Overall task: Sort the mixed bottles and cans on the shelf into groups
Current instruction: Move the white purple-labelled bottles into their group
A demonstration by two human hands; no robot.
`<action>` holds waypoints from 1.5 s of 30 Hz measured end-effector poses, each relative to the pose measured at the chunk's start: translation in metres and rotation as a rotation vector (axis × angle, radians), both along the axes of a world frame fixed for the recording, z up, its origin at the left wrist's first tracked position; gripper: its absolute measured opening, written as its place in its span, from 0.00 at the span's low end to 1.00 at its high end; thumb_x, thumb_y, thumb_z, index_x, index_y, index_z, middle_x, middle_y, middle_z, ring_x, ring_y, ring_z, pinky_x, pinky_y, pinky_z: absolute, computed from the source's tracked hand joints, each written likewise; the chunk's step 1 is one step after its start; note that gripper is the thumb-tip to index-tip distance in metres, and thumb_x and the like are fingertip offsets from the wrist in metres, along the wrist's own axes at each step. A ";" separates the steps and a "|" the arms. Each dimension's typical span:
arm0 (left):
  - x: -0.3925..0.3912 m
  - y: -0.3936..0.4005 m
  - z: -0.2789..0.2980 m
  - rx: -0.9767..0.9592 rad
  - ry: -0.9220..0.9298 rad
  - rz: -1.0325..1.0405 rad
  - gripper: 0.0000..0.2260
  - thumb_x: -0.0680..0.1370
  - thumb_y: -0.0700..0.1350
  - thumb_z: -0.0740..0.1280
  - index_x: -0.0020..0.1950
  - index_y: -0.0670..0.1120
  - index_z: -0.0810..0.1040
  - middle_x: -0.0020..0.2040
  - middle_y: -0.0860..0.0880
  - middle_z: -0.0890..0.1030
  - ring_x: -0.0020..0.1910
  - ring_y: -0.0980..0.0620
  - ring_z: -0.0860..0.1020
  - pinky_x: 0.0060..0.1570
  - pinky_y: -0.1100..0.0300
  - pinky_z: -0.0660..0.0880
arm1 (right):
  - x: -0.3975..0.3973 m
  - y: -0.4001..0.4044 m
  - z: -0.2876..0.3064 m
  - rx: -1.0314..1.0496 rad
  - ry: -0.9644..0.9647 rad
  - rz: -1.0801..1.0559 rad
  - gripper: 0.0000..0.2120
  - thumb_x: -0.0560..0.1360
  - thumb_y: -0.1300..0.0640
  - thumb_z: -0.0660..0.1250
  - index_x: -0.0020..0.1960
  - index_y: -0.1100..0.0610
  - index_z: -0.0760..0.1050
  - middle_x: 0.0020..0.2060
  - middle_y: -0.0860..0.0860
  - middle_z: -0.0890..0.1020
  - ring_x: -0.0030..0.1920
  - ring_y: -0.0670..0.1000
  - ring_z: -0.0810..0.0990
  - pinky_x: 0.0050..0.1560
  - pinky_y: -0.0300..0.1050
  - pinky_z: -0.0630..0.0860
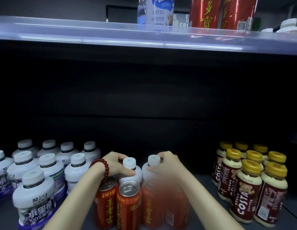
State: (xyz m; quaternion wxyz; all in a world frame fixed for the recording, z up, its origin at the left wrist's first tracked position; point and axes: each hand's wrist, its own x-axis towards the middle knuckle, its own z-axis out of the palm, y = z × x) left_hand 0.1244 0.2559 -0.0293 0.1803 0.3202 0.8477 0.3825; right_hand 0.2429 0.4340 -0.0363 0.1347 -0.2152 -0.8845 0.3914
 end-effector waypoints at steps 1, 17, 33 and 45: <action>0.000 0.001 -0.001 0.013 0.011 0.016 0.11 0.60 0.50 0.79 0.40 0.54 0.84 0.43 0.50 0.85 0.48 0.50 0.82 0.54 0.53 0.79 | 0.000 -0.001 0.000 0.017 0.004 -0.008 0.19 0.66 0.50 0.76 0.52 0.60 0.81 0.48 0.54 0.85 0.47 0.51 0.83 0.45 0.46 0.80; 0.035 -0.048 0.073 0.600 0.297 0.353 0.11 0.63 0.51 0.78 0.43 0.55 0.84 0.38 0.57 0.86 0.42 0.56 0.83 0.39 0.60 0.78 | 0.027 -0.048 0.082 0.180 0.707 0.011 0.13 0.70 0.48 0.73 0.51 0.52 0.78 0.44 0.44 0.83 0.47 0.42 0.80 0.44 0.34 0.74; 0.072 -0.278 0.102 0.912 0.372 0.564 0.09 0.70 0.39 0.73 0.46 0.52 0.82 0.46 0.51 0.84 0.48 0.51 0.82 0.48 0.54 0.77 | 0.009 -0.235 0.107 -0.043 0.849 0.332 0.11 0.71 0.48 0.71 0.49 0.53 0.77 0.37 0.43 0.80 0.37 0.42 0.76 0.39 0.32 0.72; -0.014 -0.373 0.053 0.611 0.365 0.467 0.14 0.67 0.42 0.75 0.50 0.56 0.82 0.49 0.52 0.85 0.53 0.52 0.81 0.57 0.48 0.78 | -0.073 -0.351 0.065 0.030 0.677 0.177 0.09 0.71 0.48 0.71 0.47 0.52 0.77 0.35 0.43 0.79 0.39 0.42 0.76 0.36 0.30 0.68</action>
